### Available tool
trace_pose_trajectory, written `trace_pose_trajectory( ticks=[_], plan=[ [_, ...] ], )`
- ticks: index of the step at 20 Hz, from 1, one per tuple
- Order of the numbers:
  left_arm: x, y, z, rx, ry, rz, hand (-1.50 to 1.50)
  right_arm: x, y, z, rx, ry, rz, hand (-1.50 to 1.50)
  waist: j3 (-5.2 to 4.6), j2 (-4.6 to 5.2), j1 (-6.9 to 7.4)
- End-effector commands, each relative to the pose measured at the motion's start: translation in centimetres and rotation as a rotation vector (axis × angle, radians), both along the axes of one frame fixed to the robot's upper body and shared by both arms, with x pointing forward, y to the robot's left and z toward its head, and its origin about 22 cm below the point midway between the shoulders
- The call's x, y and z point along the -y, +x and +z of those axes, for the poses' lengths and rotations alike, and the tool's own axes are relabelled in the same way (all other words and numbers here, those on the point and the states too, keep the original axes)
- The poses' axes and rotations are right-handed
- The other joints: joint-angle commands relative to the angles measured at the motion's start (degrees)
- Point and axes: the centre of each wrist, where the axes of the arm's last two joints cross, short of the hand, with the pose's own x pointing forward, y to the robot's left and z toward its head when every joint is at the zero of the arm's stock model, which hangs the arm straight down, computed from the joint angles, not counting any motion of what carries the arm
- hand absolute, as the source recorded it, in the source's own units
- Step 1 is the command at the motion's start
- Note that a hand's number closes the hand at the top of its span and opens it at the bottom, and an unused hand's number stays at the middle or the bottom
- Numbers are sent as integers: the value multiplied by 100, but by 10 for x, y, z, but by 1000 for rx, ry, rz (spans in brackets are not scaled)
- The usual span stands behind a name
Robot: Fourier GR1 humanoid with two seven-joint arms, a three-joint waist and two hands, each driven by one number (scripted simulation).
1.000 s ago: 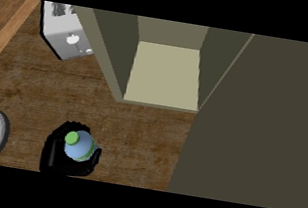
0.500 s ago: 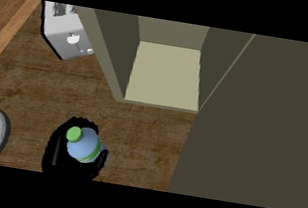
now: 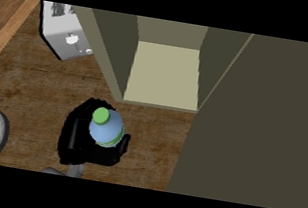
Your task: Pick up the bottled water, place it into the cabinet and close the cabinet
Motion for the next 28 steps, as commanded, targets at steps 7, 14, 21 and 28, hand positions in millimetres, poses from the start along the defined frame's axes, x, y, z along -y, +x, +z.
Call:
trace_pose_trajectory(
  ticks=[7,14,21,28],
  plan=[
    [47,30,51,10,47,-30,150,9,-16,13,67,-13,-38,-150,0,6,-37],
    [48,75,77,44,89,49,150,17,-17,13,76,-15,-27,-150,4,12,-33],
    [52,112,97,19,161,75,150,12,-15,7,61,-9,-31,-150,1,16,-21],
    [64,146,81,-20,278,111,150,15,-17,12,53,9,-18,-150,-4,40,-97]
  ],
)
